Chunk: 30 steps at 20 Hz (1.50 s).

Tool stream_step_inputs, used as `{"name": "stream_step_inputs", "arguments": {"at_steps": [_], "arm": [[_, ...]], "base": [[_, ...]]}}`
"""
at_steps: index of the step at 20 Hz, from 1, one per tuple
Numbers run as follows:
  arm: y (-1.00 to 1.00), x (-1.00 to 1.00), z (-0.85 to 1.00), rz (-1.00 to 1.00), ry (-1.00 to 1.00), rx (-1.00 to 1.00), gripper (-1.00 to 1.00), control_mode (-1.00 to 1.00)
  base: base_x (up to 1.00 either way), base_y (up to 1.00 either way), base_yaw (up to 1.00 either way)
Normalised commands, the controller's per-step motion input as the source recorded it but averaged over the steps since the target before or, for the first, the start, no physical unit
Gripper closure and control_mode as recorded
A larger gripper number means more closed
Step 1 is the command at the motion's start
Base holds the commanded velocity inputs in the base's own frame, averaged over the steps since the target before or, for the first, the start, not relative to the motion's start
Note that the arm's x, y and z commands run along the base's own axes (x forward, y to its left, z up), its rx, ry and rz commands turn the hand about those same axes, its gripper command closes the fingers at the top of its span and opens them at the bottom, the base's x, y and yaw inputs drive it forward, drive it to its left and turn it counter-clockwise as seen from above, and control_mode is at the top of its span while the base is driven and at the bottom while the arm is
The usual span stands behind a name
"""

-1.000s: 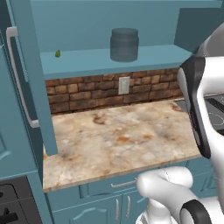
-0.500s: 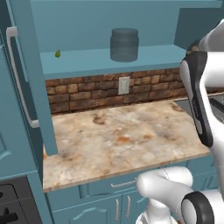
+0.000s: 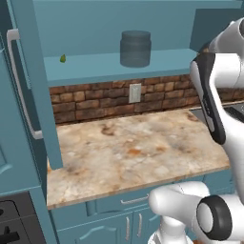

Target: Pick the jar and jar from the dining table and place them in the open cabinet. Close the cabinet after placing the objects.

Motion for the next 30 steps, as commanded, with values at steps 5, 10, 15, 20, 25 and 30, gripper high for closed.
{"name": "stream_step_inputs", "arguments": {"at_steps": [5, 10, 15, 20, 25, 30], "arm": [[-0.12, 0.59, 0.0, 0.0, 0.05, 0.0, 1.0, -1.0], [-0.13, 0.56, -0.01, 0.0, 0.07, 0.0, 1.0, -1.0], [-0.13, 0.37, 0.0, 0.0, 0.02, 0.0, 1.0, -1.0], [-0.1, 0.3, -0.01, 0.0, 0.01, 0.0, 1.0, -1.0], [-0.01, 0.11, -0.19, 0.0, 0.01, 0.0, 1.0, -1.0], [0.0, 0.12, -0.19, 0.0, 0.01, 0.0, 1.0, -1.0]], "base": [[0.0, 0.0, 0.0], [0.0, 0.0, 0.0], [0.0, 0.0, 0.0], [0.0, 0.0, 0.0], [0.0, 0.0, 0.0], [0.0, 0.0, 0.0]]}}
